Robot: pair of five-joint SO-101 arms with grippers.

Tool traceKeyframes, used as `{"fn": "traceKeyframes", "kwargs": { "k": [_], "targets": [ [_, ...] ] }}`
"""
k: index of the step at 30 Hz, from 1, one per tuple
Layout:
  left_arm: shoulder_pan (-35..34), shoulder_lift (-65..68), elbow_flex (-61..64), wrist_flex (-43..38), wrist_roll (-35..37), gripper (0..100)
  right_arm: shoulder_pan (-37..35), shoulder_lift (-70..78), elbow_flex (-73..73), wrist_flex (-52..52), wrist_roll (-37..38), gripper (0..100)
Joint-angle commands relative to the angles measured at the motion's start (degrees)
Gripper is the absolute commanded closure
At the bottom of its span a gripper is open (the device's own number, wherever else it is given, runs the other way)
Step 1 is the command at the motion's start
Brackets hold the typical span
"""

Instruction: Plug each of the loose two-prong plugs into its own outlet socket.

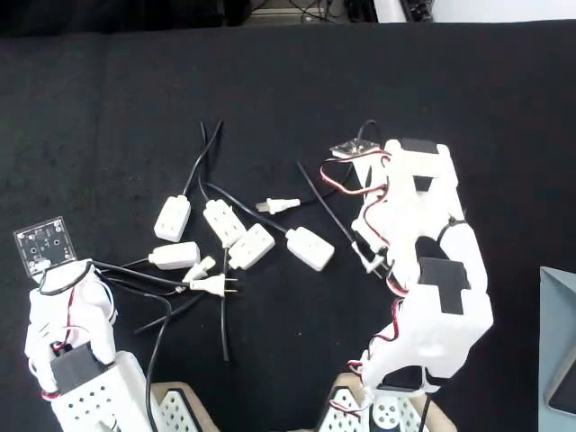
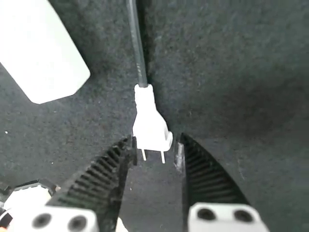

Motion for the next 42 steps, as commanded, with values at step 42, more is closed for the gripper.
{"fn": "traceKeyframes", "kwargs": {
  "k": [42],
  "targets": [
    [-0.2,-0.4,-2.1,-1.6,0.1,97,-4.7,-32.7,4.9,12.1,-1.3,98.7]
  ]
}}
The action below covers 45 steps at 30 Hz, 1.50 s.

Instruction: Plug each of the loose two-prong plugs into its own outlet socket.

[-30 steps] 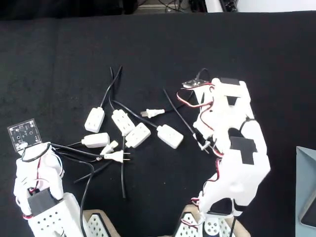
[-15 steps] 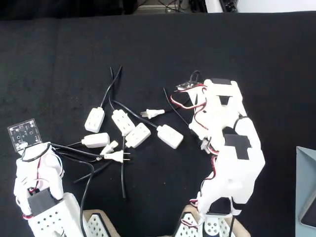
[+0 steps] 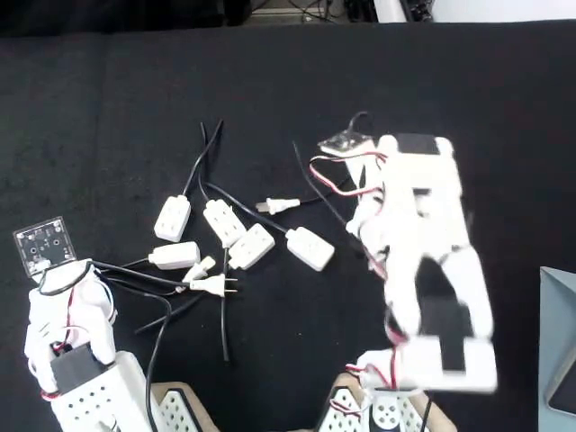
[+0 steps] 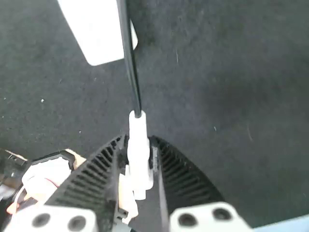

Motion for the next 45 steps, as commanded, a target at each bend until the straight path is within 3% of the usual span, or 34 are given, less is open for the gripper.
{"fn": "traceKeyframes", "kwargs": {
  "k": [1,8,16,21,26,32,36,45],
  "targets": [
    [-0.2,-0.4,-2.9,-1.7,0.1,97,-1.0,-19.6,3.4,2.3,-0.5,98.7],
    [3.4,-0.4,-16.0,-1.6,6.3,97,-1.4,-33.5,6.3,5.7,-1.8,98.6],
    [23.7,-0.3,-21.4,-3.7,7.7,97,-11.2,-34.8,6.1,1.1,-24.2,98.7],
    [28.7,-0.3,-18.9,-9.8,7.7,97,-18.4,-37.0,6.5,-3.7,-33.4,98.7],
    [30.9,-0.3,-15.5,-16.2,7.7,97,-23.5,-48.0,13.1,-10.1,-34.5,98.7],
    [35.7,-0.3,-14.2,-20.0,8.2,97,-27.1,-64.9,32.0,-25.0,-34.5,98.7],
    [37.8,-0.3,-14.3,-21.2,13.8,97,-31.1,-76.5,42.6,-33.4,-34.6,98.7],
    [45.6,0.2,-14.1,-25.8,15.0,97,-44.0,-90.5,53.0,-37.3,-34.5,98.7]
  ]
}}
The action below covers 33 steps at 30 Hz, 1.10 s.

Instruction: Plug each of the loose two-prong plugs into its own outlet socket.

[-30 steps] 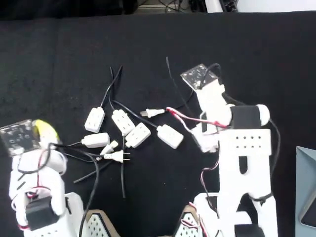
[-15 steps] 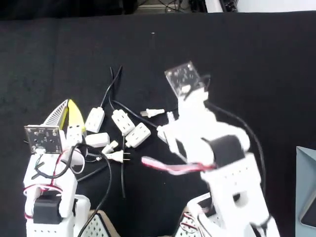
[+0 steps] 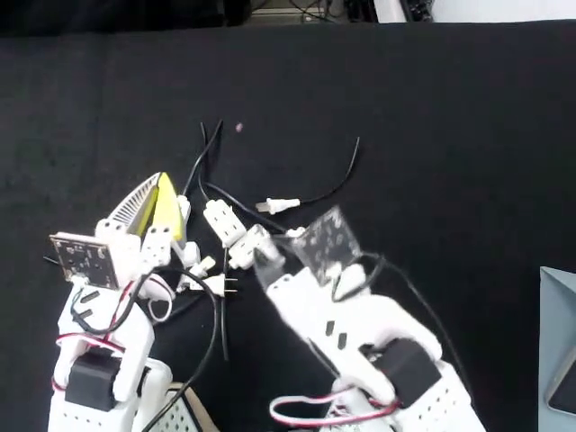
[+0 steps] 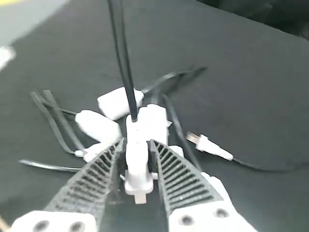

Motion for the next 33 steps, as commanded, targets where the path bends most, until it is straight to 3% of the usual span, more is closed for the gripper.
{"fn": "traceKeyframes", "kwargs": {
  "k": [1,6,10,16,33],
  "targets": [
    [4.9,0.5,-0.4,-2.8,0.4,97,-4.9,-2.7,0.7,-1.5,-0.4,98.7],
    [11.6,0.5,-0.5,-2.5,-0.1,97,-7.9,-2.7,0.8,-1.5,0.0,98.6],
    [16.6,0.4,-0.6,-1.9,-7.6,97,-9.2,-2.5,1.0,-1.2,0.0,98.6],
    [22.7,0.1,-5.2,5.2,-10.5,97,-9.1,3.3,0.6,-1.4,-0.4,98.6],
    [22.2,0.0,-6.7,7.9,-12.7,97,-6.2,14.9,-4.1,-3.3,-0.4,98.6]
  ]
}}
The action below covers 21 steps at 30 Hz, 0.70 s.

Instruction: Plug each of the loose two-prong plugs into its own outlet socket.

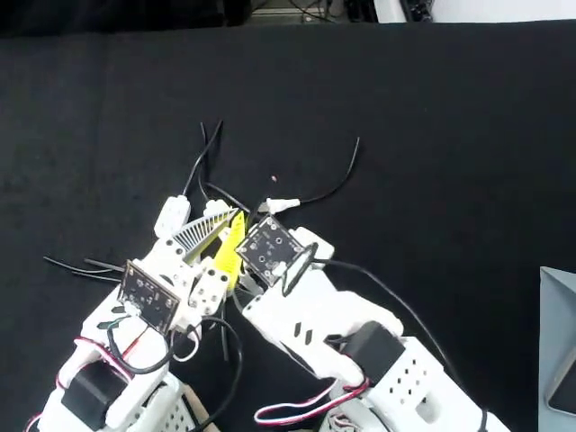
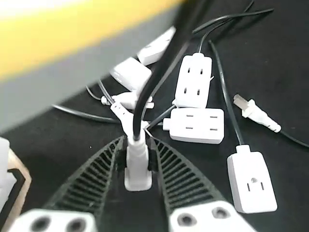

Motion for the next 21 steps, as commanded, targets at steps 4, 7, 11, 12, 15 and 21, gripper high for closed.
{"fn": "traceKeyframes", "kwargs": {
  "k": [4,7,11,12,15,21],
  "targets": [
    [-9.5,-0.4,-1.8,-1.6,-0.4,97,4.4,0.4,-6.7,-1.6,-0.4,98.6],
    [-15.7,-0.3,0.9,-3.8,3.2,97,3.7,0.4,-6.9,-1.8,-0.4,98.6],
    [-14.3,-0.3,3.9,-4.4,4.7,97,1.8,0.4,-7.2,-3.3,-0.4,98.6],
    [-12.5,-0.3,4.5,-4.4,4.7,97,1.8,0.4,-7.1,-3.7,-0.4,98.6],
    [-6.9,-0.3,5.3,-4.3,4.0,97,1.6,0.4,-7.1,-5.4,-0.3,98.6],
    [0.4,-0.3,5.1,-1.1,-6.7,97,1.8,0.4,-7.0,-5.0,0.0,98.6]
  ]
}}
